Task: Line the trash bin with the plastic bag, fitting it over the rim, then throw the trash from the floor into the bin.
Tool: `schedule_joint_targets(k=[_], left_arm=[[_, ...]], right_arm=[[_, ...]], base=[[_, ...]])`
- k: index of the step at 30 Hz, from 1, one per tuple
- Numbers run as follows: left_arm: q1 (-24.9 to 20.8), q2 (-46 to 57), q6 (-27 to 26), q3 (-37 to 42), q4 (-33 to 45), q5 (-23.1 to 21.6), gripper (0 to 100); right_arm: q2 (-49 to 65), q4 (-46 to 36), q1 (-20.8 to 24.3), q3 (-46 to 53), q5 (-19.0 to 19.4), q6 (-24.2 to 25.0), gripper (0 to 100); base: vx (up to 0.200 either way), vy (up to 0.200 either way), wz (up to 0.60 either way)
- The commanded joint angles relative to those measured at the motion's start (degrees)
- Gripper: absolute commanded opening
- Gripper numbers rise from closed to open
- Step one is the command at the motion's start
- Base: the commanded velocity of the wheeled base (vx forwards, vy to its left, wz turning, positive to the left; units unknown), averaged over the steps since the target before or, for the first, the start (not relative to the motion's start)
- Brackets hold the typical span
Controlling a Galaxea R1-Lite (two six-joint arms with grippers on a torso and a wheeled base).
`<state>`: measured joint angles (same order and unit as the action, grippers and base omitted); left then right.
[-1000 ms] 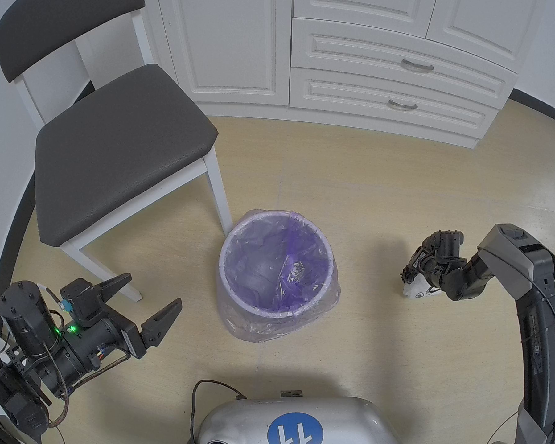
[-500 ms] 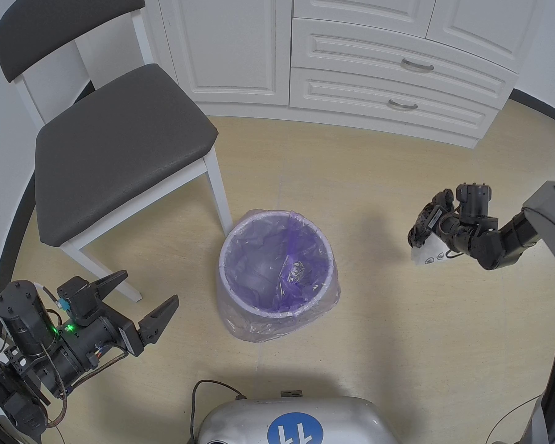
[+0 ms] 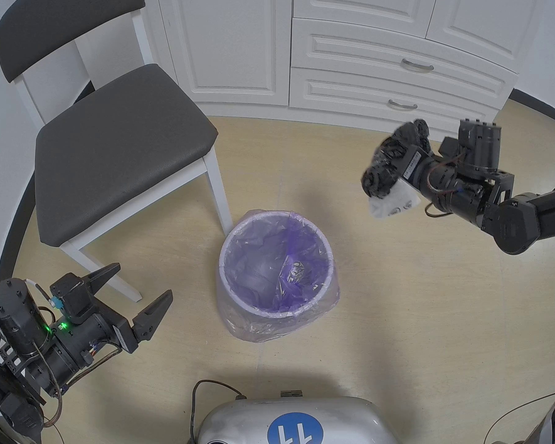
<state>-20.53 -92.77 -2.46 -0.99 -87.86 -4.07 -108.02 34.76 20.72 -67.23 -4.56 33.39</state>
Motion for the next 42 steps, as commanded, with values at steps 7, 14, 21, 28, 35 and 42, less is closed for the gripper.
schedule_joint_targets(k=[7,14,21,28,35,42], left_arm=[[0.14,-0.13,-3.43,0.55,-0.03,0.12,100],[3.04,-0.31,-3.87,-0.16,-0.03,0.91,100],[6.2,1.1,-6.06,-0.33,-0.03,0.91,100],[8.05,3.83,-6.06,-1.12,-0.03,0.82,100],[8.58,4.0,-6.06,-1.12,-0.03,0.91,100],[8.66,3.56,-6.59,-0.68,-0.03,0.91,100]], right_arm=[[5.1,0.84,8.19,1.31,11.77,1.33,0],[5.98,0.75,9.07,9.05,12.47,5.02,0],[5.89,1.02,14.43,11.77,12.12,9.68,0],[2.02,5.32,15.93,10.37,11.77,10.47,0],[-3.42,7.7,15.84,1.66,13.79,8.89,0],[-9.23,12.44,15.22,-3.35,16.86,8.97,0]], base=[[0.0,0.0,0.0],[0.0,0.0,0.0],[0.0,0.0,0.0],[0.0,0.0,0.0],[0.0,0.0,0.0],[0.0,0.0,0.0]])
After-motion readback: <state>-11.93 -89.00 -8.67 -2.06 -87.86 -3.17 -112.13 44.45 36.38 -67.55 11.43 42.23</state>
